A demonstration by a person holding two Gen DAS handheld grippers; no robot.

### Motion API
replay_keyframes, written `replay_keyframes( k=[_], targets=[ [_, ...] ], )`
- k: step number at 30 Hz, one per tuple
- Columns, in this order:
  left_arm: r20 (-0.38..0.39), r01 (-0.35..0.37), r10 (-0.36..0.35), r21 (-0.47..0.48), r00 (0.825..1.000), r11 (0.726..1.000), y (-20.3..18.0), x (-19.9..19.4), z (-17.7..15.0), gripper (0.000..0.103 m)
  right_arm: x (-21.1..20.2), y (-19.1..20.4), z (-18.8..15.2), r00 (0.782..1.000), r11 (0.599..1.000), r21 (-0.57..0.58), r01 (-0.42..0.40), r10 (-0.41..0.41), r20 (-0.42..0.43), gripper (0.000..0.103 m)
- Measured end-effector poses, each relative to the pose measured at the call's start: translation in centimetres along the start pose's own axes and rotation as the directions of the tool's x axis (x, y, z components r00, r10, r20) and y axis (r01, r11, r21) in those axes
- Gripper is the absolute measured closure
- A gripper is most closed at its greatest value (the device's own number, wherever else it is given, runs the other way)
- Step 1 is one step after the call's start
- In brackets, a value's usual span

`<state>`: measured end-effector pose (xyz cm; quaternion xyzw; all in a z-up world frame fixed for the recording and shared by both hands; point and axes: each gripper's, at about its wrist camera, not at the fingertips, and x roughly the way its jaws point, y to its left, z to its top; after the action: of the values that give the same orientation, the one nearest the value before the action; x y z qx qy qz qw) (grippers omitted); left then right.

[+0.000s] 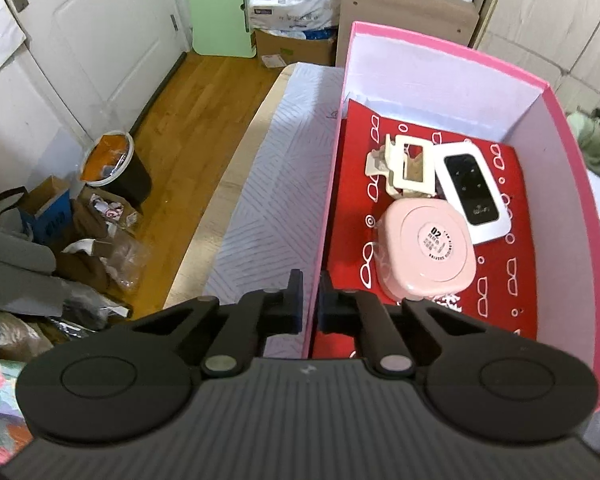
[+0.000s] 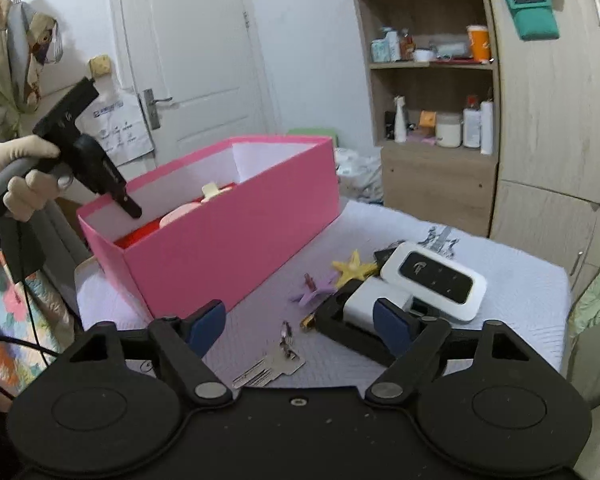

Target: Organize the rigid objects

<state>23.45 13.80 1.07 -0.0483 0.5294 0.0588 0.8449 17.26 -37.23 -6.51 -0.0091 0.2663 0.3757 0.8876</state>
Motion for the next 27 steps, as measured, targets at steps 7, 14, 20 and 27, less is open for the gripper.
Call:
replay_keyframes(
  k=[7,14,20,27],
  targets=[
    [0.044,0.005,-0.004,-0.023,0.999,1.0,-0.2,-0.2,-0.7,0.098,1.8,-0.4,-0.5,0.994,0.998,0.035,-0.047,0.05,-0.102,0.042],
    [0.072,0.022,-0.025,0.04,0.997,0.999,-0.1,-0.1,-0.9,0.099,4.0,0.6,-0.8,0.989,0.995,0.102,-0.004,0.019,-0.148,0.042],
    [0.103,0.052,-0.063,0.102,0.993,0.993,0.2,0.6,-1.9,0.1,6.0,2.8,-1.9,0.99,0.997,0.017,0.079,-0.077,-0.114,0.087],
    [0.119,0.058,-0.084,0.204,0.989,0.977,-0.1,0.6,-2.2,0.099,5.0,1.4,-1.8,0.995,0.98,0.175,0.097,-0.093,-0.03,0.099]
  ],
)
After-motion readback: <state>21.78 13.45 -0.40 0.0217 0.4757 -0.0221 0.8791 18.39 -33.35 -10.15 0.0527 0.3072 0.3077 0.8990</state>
